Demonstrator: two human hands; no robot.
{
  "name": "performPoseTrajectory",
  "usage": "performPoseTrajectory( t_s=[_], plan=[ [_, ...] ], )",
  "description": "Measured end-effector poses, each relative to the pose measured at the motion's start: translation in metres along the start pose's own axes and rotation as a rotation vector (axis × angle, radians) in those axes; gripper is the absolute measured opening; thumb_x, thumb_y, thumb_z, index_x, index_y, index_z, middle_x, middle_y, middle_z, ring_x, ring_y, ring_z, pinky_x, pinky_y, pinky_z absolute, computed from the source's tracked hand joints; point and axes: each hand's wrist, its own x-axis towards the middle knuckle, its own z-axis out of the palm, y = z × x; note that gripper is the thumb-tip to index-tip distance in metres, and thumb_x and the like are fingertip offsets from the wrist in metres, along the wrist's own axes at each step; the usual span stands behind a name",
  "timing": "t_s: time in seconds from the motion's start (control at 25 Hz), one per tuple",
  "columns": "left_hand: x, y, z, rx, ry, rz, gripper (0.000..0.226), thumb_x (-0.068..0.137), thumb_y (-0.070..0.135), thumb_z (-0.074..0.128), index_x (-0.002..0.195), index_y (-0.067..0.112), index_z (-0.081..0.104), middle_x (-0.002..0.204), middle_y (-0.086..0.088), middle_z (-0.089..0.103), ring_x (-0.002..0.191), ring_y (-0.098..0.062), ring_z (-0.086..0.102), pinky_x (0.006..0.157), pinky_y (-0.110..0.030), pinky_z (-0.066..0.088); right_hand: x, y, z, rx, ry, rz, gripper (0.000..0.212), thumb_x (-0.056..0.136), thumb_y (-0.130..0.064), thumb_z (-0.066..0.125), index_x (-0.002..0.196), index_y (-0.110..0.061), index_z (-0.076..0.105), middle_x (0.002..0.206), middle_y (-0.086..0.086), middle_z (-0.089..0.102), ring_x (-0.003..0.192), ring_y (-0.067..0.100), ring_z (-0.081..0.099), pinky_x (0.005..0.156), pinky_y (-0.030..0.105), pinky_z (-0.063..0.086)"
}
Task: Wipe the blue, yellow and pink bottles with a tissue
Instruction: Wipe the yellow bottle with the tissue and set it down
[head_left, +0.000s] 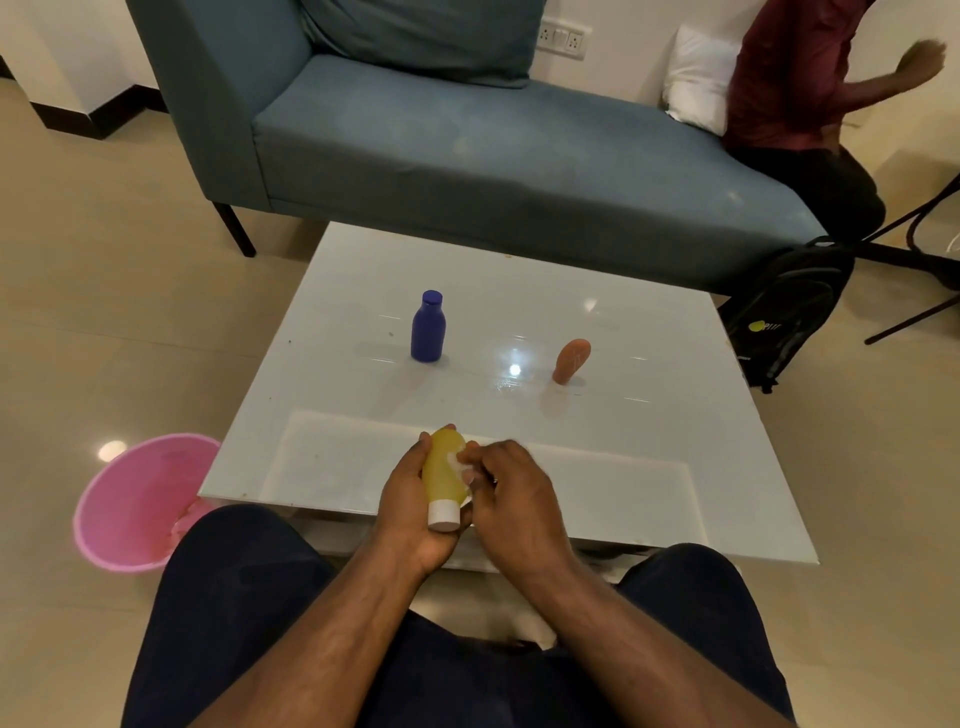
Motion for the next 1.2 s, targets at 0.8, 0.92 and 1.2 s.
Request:
performPoseTrajectory(
  t_s=[0.8,0.92,1.2],
  plan=[
    [-0.01,0.003,0.006,-0.006,-0.051,-0.017,0.029,0.089,0.033,0.067,0.114,0.024,0.078,0.099,-0.015,0.071,0.087,-0.029,0.071,0.084,-0.044,0.059,0.006,0.002,0.004,-0.095,-0.051,-0.068,0.022,0.093,-0.014,0.055,0.111,-0.018,0.067,0.105,-0.001,0.062,0.097,0.013,0.057,0.089,0.03,0.05],
    [-0.005,0.005,0.001,0.063,0.021,0.012,0.032,0.094,0.04,0.064,0.12,0.024,0.075,0.119,-0.013,0.065,0.104,-0.029,0.065,0.095,-0.047,0.052,-0.026,-0.004,0.001,-0.13,-0.167,-0.195,0.027,0.089,-0.008,0.059,0.111,-0.022,0.066,0.104,-0.005,0.062,0.098,0.011,0.054,0.086,0.025,0.048],
    [-0.002,-0.004,0.001,0.092,-0.004,0.059,0.035,0.092,0.032,0.069,0.125,0.021,0.072,0.132,-0.018,0.065,0.116,-0.034,0.066,0.088,-0.046,0.059,0.001,0.003,-0.002,-0.115,-0.038,-0.158,0.02,0.088,-0.009,0.058,0.104,-0.016,0.068,0.098,-0.001,0.064,0.09,0.012,0.057,0.083,0.031,0.051]
  ],
)
